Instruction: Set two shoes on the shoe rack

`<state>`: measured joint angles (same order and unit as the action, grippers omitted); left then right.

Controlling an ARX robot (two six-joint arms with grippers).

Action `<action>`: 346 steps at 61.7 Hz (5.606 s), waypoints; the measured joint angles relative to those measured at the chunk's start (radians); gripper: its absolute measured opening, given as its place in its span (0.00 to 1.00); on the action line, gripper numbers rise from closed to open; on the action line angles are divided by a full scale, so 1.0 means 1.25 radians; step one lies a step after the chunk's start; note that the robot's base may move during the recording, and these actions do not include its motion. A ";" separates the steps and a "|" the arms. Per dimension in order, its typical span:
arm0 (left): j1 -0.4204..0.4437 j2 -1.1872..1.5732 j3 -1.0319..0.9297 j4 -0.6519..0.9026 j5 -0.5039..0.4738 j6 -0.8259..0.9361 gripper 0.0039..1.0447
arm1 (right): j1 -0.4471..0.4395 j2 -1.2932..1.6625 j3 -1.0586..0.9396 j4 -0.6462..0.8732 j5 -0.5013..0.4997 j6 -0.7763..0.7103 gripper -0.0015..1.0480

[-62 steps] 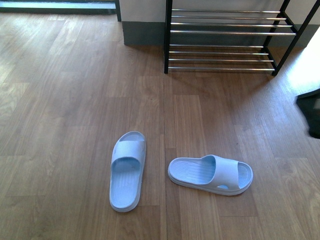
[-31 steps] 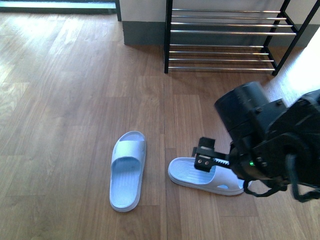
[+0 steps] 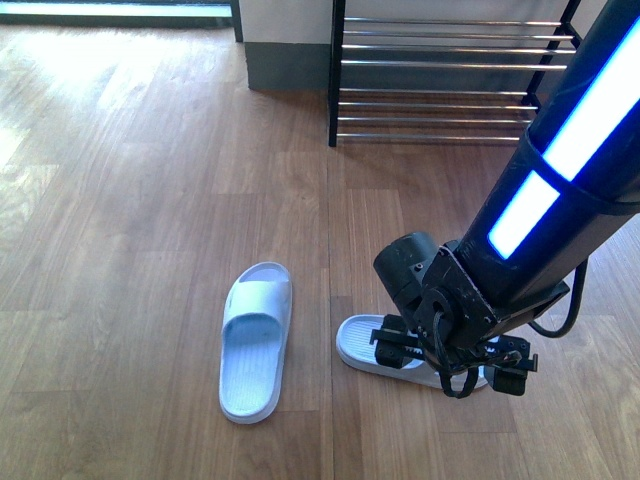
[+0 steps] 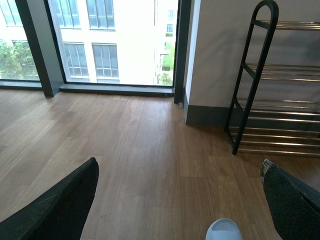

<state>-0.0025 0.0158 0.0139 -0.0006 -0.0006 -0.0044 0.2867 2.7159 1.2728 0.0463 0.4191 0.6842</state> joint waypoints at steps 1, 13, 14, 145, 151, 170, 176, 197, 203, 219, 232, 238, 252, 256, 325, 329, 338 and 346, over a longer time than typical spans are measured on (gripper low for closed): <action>0.000 0.000 0.000 0.000 0.000 0.000 0.91 | -0.002 0.004 0.002 -0.001 0.005 0.003 0.91; 0.000 0.000 0.000 0.000 0.000 0.000 0.91 | -0.040 0.056 0.071 -0.046 0.031 0.078 0.91; 0.000 0.000 0.000 0.000 0.000 0.000 0.91 | -0.042 0.058 0.075 -0.049 0.034 0.084 0.91; 0.000 0.000 0.000 0.000 0.000 0.000 0.91 | -0.218 -0.115 -0.286 0.420 -0.149 -0.171 0.01; 0.000 0.000 0.000 0.000 0.000 0.000 0.91 | -0.224 -0.235 -0.379 0.454 -0.179 -0.207 0.01; 0.000 0.000 0.000 0.000 0.000 0.000 0.91 | -0.214 -0.606 -0.620 0.441 -0.262 -0.302 0.01; 0.000 0.000 0.000 0.000 0.000 0.000 0.91 | -0.198 -0.758 -0.690 0.393 -0.286 -0.318 0.01; 0.000 0.000 0.000 0.000 0.000 0.000 0.91 | -0.141 -1.293 -0.825 0.117 -0.298 -0.309 0.01; 0.000 0.000 0.000 0.000 0.000 0.000 0.91 | -0.128 -1.465 -0.840 0.052 -0.271 -0.308 0.01; 0.000 0.000 0.000 0.000 0.000 0.000 0.91 | -0.126 -1.494 -0.841 0.049 -0.267 -0.308 0.01; 0.000 0.000 0.000 0.000 -0.002 0.000 0.91 | -0.126 -1.493 -0.841 0.049 -0.268 -0.308 0.01; 0.000 0.000 0.000 0.000 -0.002 0.000 0.91 | -0.124 -1.493 -0.841 0.049 -0.270 -0.308 0.01; 0.000 0.000 0.000 0.000 -0.001 0.000 0.91 | -0.125 -1.493 -0.841 0.049 -0.269 -0.308 0.01; 0.000 0.000 0.000 0.000 0.001 0.000 0.91 | -0.125 -1.493 -0.841 0.049 -0.263 -0.308 0.01; -0.182 0.766 0.160 0.229 -0.223 -0.163 0.91 | -0.125 -1.493 -0.841 0.049 -0.267 -0.308 0.01; -0.189 0.967 0.223 0.322 -0.207 -0.164 0.91 | -0.125 -1.493 -0.841 0.049 -0.267 -0.308 0.01; -0.210 1.258 0.327 0.412 -0.196 -0.153 0.91 | -0.125 -1.493 -0.841 0.049 -0.267 -0.308 0.01; -0.233 1.516 0.447 0.430 -0.197 -0.183 0.91 | -0.125 -1.493 -0.841 0.049 -0.267 -0.308 0.01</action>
<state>-0.2939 1.9114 0.5724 0.5365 -0.2470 -0.2333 0.1303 0.8497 0.2211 0.1074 0.0856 0.2993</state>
